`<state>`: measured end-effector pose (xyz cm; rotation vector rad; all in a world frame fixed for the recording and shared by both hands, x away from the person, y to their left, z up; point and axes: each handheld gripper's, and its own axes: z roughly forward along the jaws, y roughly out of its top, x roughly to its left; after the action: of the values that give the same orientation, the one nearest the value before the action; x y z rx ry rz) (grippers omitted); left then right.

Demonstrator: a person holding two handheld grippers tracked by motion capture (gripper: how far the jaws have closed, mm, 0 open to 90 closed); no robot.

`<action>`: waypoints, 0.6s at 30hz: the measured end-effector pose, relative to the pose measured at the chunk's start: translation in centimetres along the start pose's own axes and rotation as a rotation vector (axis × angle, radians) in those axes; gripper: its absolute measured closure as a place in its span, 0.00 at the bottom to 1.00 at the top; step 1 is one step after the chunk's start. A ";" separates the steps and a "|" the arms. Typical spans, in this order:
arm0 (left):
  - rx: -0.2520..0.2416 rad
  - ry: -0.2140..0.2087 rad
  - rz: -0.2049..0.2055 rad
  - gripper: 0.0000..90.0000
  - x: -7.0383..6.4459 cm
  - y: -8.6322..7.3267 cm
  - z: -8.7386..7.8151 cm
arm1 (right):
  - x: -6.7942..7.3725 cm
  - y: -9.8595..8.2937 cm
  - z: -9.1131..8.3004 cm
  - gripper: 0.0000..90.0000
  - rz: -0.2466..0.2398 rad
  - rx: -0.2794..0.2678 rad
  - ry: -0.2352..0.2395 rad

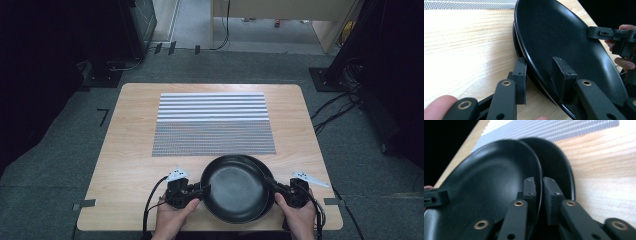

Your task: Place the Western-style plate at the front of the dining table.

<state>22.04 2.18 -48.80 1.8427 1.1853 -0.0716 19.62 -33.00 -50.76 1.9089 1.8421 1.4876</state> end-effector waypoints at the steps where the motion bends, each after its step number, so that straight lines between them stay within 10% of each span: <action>1: 0.001 -0.006 -0.005 0.74 0.1 0.0 0.1 | 0.1 -0.1 0.1 0.86 0.000 0.007 -0.006; 6: 0.012 -0.019 0.004 0.74 0.2 0.1 0.0 | 0.6 -0.6 0.6 0.84 0.053 0.001 -0.028; 10: 0.026 -0.070 -0.037 0.74 0.7 0.0 0.0 | -0.1 -0.7 0.7 0.89 0.173 -0.016 0.033; 18: 0.027 -0.105 -0.073 0.78 0.8 0.2 -0.1 | -0.5 -0.6 0.6 0.92 0.242 -0.057 0.102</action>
<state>22.53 2.79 -49.01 1.7966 1.1833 -0.2242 19.73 -32.95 -51.72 2.1291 1.6335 1.7185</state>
